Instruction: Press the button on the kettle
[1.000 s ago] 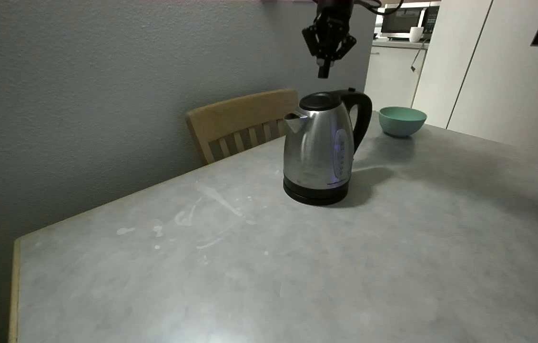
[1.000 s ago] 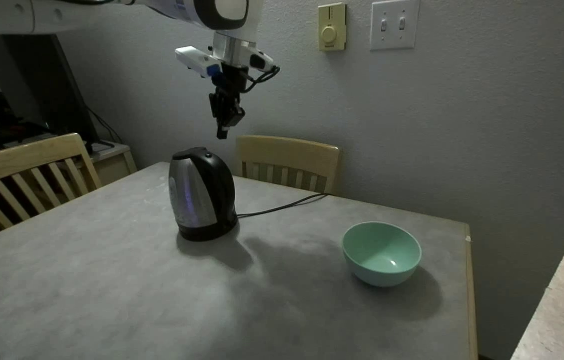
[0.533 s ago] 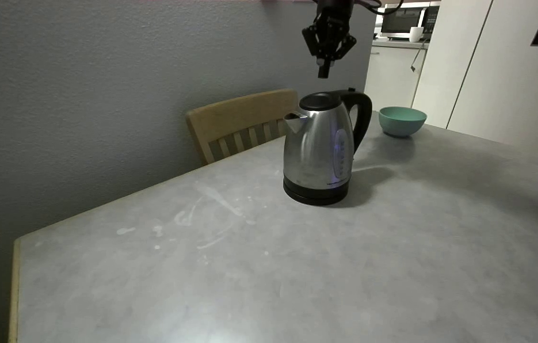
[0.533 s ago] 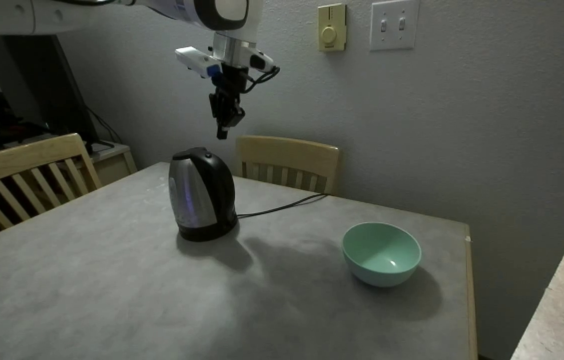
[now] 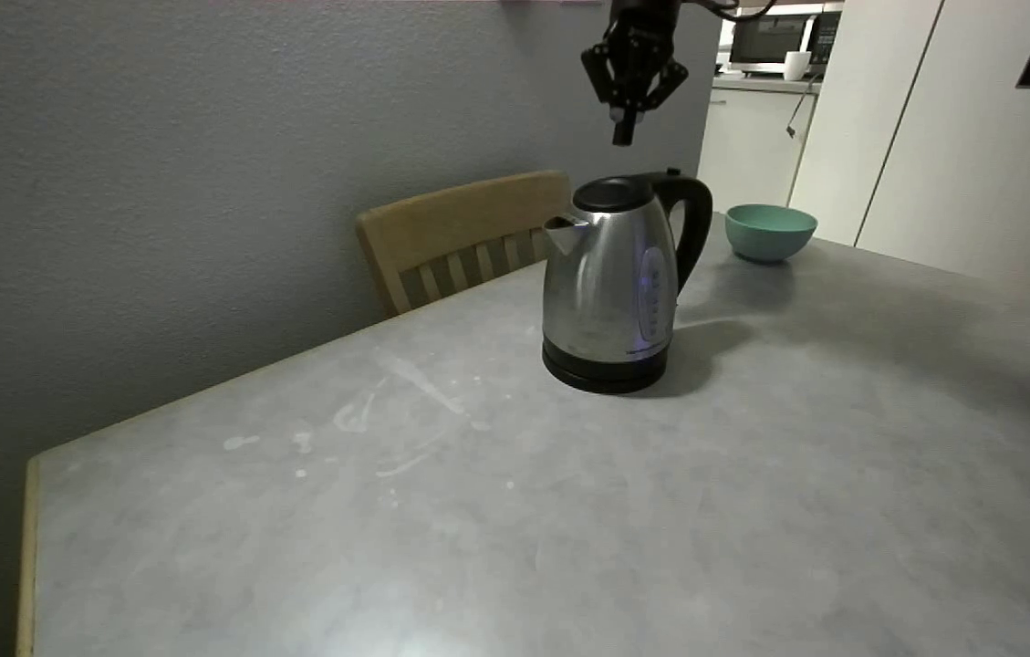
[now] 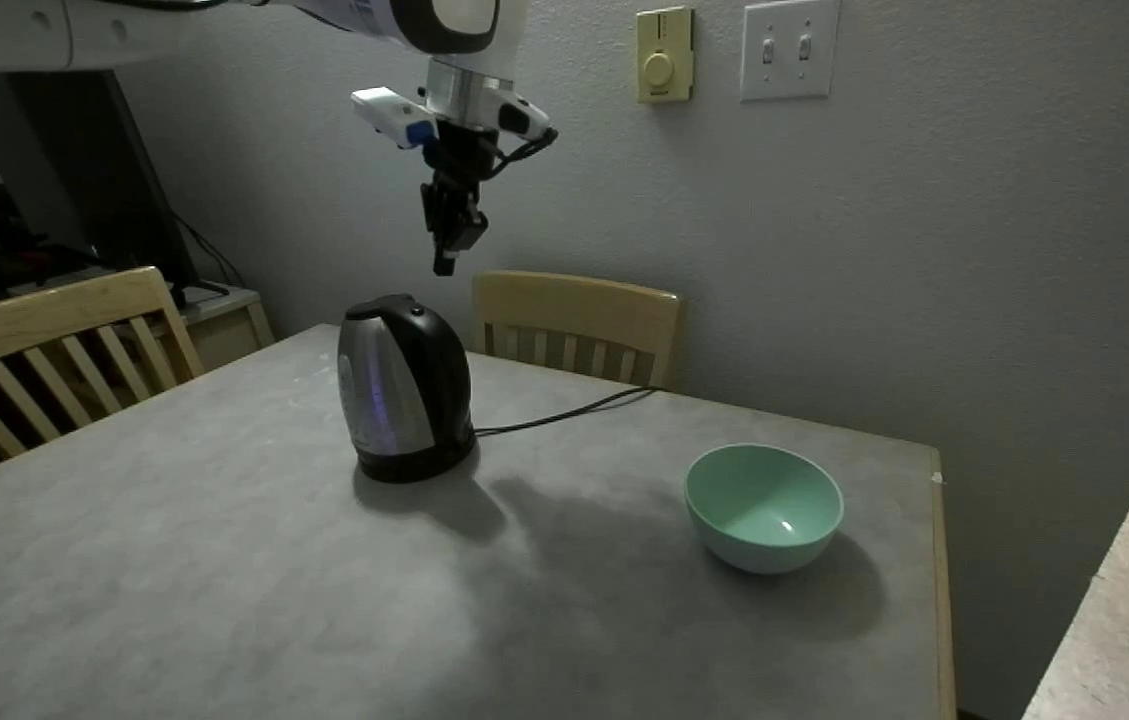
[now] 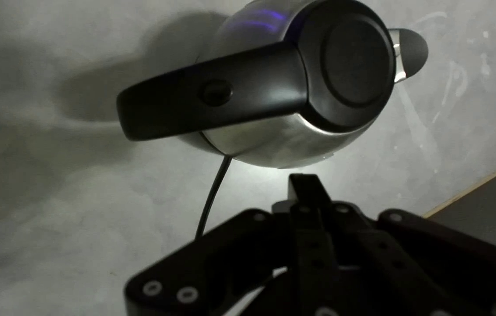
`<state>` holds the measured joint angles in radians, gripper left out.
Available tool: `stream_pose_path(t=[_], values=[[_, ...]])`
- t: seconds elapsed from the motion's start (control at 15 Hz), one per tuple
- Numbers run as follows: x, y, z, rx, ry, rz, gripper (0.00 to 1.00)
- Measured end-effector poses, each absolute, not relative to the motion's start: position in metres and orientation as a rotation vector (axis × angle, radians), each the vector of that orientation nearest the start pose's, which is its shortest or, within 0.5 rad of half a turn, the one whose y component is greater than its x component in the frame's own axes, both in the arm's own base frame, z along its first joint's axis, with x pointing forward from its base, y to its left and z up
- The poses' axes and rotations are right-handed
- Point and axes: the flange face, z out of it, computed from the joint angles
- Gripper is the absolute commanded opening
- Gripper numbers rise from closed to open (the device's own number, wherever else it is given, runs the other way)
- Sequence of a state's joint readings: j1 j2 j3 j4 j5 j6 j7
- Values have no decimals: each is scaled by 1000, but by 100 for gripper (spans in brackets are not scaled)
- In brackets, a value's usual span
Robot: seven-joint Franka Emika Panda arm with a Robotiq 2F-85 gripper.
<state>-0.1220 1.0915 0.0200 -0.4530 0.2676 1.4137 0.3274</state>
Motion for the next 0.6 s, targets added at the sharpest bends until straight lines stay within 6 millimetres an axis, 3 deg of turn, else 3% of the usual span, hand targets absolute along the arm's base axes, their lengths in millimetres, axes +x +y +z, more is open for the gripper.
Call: stream_pose_path(t=[0.27,0.6], values=[[772,-65,382,-2762,788,250,0],[771,-78,357,-2678,1016,343,0]])
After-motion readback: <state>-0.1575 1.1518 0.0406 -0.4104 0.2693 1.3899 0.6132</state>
